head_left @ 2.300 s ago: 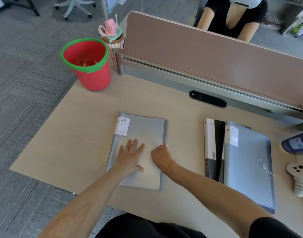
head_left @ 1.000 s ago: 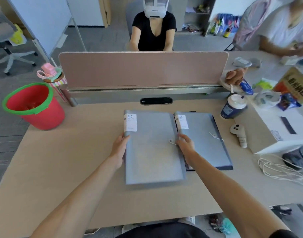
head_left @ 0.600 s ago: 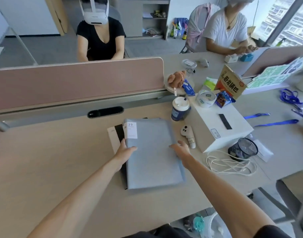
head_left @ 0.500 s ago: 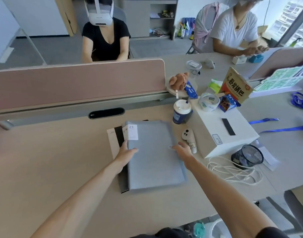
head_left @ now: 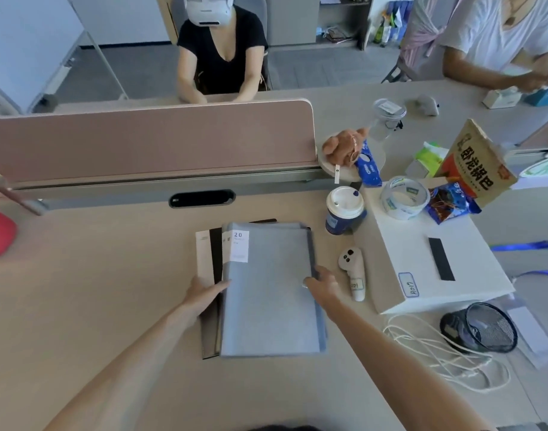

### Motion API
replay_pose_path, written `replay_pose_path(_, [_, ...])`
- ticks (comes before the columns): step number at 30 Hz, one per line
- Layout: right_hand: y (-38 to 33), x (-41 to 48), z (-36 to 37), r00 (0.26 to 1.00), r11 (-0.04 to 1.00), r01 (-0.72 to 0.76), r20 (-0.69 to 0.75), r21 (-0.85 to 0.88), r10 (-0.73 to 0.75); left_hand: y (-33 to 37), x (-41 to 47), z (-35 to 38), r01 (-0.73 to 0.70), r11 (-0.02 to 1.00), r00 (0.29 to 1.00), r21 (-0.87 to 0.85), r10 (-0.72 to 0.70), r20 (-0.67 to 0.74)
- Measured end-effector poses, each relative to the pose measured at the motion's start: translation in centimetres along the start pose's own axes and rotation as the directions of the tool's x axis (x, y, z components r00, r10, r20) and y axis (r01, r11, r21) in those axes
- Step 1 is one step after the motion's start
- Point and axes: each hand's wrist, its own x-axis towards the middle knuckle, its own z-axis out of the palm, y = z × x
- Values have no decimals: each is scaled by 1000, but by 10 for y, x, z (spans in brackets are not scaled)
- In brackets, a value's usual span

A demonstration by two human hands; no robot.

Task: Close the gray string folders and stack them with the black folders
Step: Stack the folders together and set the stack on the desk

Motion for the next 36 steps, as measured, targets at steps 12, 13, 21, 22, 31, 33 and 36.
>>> replay_pose_path(12, [-19, 3, 7, 993, 997, 7, 116, 71, -15, 33, -23, 5, 52, 942, 990, -332, -4, 143])
replay_pose_path(13, [-21, 3, 6, 991, 997, 6, 133, 73, -15, 38, -28, 5, 27, 938, 992, -345, 18, 127])
replay_pose_path(21, [-49, -17, 10, 997, 969, 52, 34, 244, -62, 52, -54, -19, -167, 894, 974, -415, 214, 68])
replay_pose_path(22, [-54, -21, 11, 998, 960, 54, 7, 276, -58, 54, -57, -24, -209, 889, 965, -407, 254, 60])
replay_pose_path(31, [-103, -76, 22, 943, 894, 325, -171, 308, -285, 68, -67, -88, -520, 795, 839, -313, 544, -13])
replay_pose_path(33, [-107, -92, 31, 908, 888, 403, -213, 221, -360, 64, -66, -96, -598, 744, 781, -299, 624, -12])
replay_pose_path(36, [-106, -105, 44, 855, 872, 476, -293, 111, -429, 54, -58, -104, -622, 723, 758, -301, 653, 3])
